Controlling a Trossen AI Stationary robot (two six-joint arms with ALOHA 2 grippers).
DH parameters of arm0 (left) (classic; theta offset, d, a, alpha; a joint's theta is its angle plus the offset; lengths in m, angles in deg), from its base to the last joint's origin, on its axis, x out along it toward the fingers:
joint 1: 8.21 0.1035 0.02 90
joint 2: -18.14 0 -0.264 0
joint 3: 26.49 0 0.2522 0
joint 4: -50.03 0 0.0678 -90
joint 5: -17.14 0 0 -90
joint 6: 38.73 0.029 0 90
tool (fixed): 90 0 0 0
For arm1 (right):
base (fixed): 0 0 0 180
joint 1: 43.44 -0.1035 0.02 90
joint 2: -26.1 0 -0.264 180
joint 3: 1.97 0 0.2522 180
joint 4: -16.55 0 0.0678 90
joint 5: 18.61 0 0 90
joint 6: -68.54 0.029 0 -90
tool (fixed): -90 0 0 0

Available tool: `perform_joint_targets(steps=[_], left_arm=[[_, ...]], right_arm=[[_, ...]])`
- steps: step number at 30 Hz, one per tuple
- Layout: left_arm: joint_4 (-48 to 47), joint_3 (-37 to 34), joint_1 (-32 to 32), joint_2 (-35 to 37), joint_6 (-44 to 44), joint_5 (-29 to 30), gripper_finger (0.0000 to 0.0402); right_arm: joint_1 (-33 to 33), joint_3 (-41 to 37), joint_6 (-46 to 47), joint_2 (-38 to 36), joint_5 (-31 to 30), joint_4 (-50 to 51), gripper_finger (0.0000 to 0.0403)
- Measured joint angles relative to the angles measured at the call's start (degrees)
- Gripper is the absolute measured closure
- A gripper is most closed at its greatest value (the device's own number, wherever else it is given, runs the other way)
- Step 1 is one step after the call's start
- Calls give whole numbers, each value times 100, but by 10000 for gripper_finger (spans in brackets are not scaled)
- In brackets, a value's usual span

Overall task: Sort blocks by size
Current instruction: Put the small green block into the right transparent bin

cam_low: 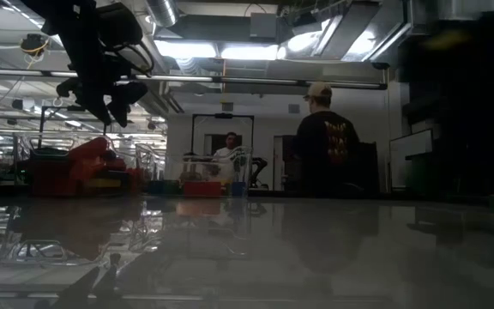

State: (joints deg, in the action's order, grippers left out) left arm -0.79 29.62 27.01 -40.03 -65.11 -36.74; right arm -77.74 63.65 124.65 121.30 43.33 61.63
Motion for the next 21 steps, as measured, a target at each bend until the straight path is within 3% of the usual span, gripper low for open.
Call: perform_joint_targets(steps=[3, 7, 11, 16, 21], left_arm=[[1, 0, 0, 0, -155, 0, 224], [2, 0, 0, 0, -230, 0, 224], [2, 0, 0, 0, -237, 0, 224], [3, 0, 0, 0, -239, -2, 224], [26, 0, -2, 0, -252, -11, 224]], right_arm=[[659, 0, -1126, 0, -634, -892, 261], [1718, 0, -2955, 0, -745, -2607, 258], [2828, 0, -4177, 0, -69, -4450, 270], [4113, 23, -4607, 82, 1030, -6170, 264], [5028, 428, -4593, 618, 1657, -6567, 259]])
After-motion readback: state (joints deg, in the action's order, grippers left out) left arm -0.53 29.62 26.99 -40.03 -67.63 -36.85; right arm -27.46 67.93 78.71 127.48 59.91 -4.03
